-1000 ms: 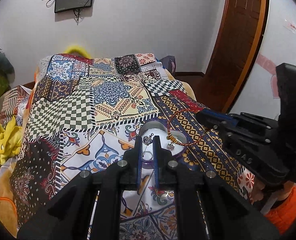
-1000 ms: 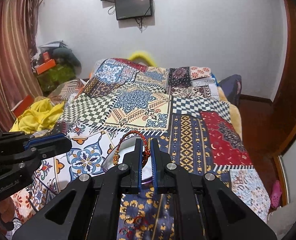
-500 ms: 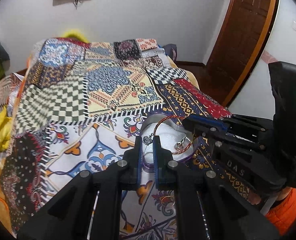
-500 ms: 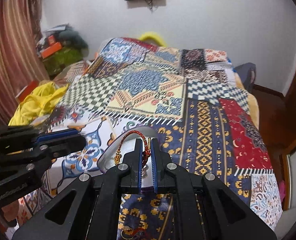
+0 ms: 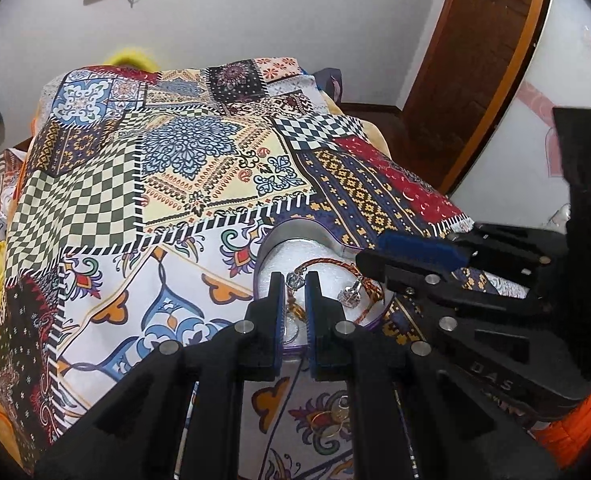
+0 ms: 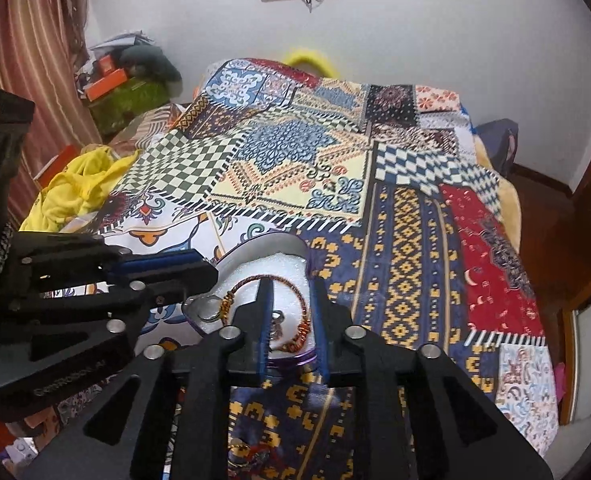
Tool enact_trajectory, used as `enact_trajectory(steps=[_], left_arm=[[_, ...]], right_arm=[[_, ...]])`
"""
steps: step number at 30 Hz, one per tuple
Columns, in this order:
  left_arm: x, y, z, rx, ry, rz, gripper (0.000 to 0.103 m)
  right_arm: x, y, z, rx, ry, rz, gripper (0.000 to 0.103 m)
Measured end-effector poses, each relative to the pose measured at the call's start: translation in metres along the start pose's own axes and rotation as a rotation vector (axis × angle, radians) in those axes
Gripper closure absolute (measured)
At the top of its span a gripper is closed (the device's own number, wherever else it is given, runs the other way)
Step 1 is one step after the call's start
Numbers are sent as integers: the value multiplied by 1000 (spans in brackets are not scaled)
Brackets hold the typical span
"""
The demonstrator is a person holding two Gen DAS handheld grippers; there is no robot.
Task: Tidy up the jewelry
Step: 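Place the pendant in the tin with left tool while right tool lays the bracelet inside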
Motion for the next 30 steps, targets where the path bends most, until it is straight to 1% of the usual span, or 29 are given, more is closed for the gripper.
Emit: enact_trajectory(steps=[9,12,16,19,21,22,23,24,25,26,30], left_arm=[[1,7,11,-6,-29,27,95],[1,8,13,10,-37,37,95],[0,9,11,11,-43,33,95],[-1,10,6,16,-40,27,91],[-1,11,1,14,-35,23,86],[-1,12,-3,12,-30,24,84],[-1,14,-7,14,-25,27,78],[0,14,-10,17,-20,29,72],[0,15,-14,23,-10,31,70],[0,16,-19,27,-3,32,68],[-2,17,-36,32,14,23,68]], right_arm=[[-4,8,-12,-45,31,-5,85],[-6,10,-13,-59,29,-17,85],[-9,10,-15,-64,29,-20,85],[-10,9,-20,-74,39,-18,84],[-10,8,-24,-75,45,-18,82],[-10,8,-25,-77,48,-18,78],[-10,7,-27,-81,53,-18,73],[-10,7,-30,-85,62,-17,70],[-10,7,-34,-87,69,-15,67],[-10,7,-36,-89,76,-14,66],[-11,6,-48,-98,94,-14,66]])
Point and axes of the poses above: each gripper's, at about its wrist camera, not at the fingertips, and z roughly the way its jaws point, y to its right, x to its top, the point moved 4 cm from there along z, roughly the way its jaws point, and after that the axes turned 15 degrees about -x, right-handed, at the moved point
